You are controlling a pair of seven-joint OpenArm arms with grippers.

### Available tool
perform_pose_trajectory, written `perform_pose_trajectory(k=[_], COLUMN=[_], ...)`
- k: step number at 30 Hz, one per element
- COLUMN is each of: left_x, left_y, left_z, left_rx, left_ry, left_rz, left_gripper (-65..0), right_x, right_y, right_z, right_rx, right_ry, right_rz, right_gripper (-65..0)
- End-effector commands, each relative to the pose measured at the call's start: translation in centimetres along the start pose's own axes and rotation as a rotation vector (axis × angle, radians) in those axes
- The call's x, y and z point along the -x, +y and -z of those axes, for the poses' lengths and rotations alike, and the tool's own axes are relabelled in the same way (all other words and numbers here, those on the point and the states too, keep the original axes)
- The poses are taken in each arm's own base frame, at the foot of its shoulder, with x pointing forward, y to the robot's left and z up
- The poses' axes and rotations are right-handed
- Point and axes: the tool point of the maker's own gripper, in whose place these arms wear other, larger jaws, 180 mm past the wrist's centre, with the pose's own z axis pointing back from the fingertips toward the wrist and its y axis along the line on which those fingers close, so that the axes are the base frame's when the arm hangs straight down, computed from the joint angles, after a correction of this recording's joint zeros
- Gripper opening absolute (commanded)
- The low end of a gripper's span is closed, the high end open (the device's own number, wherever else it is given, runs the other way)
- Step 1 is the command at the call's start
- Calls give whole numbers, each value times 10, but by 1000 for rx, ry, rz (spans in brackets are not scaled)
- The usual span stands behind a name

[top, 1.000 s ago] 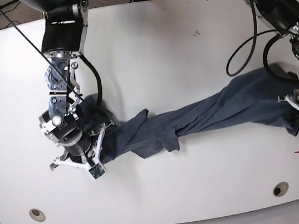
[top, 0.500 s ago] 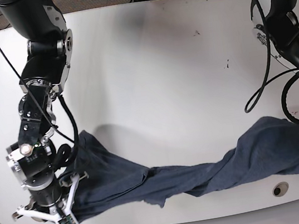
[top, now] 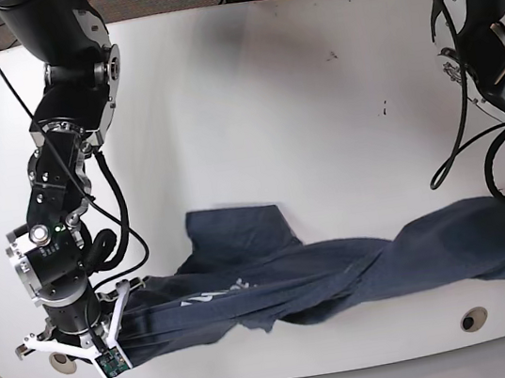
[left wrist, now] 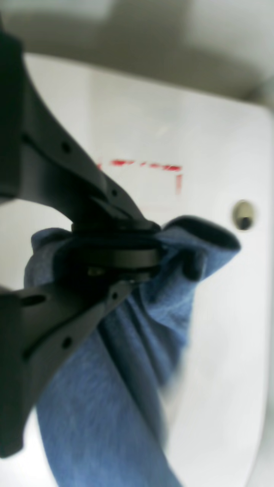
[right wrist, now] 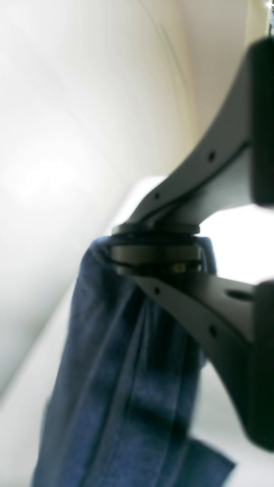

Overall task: Fold the T-shirt properly
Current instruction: 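Lift the shirt with both grippers and swing it toward the table edge, then release the shirt with the left gripper and pull it with the right gripper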

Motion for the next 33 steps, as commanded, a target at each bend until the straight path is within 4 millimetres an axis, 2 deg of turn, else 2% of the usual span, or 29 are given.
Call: perform_pose_trajectory(k=[1, 7, 13, 18, 23, 26, 33], left_x=[-12, -2, -7, -46, -79, -88, -84], left_y=[10, 11, 9, 6, 3, -3, -5], left_z=[-8, -6, -6, -15, -25, -26, -23], left_rx=[-30, -31, -23, -17, -15, -12, -9], left_ry=[-40, -19, -30, -111, -179, -186, -172], left_rz=[8, 5, 4, 6, 14, 41, 50], left_gripper=[-621, -621, -621, -621, -621, -621, -621], right_x=[-7, -2, -18, -50, -68, -72, -59], right_y=[-24, -30, -41, -66, -98, -98, -86], right_z=[-6, -7, -9, -16, -25, -24, -20], right_rx=[72, 83, 101, 157, 226, 226, 202], right_ry=[-28, -20, -55, -122, -131, -120, -93], right_rz=[20, 36, 16, 20, 2, -16, -28], right_gripper=[-650, -650, -650, -650, -650, -650, -650])
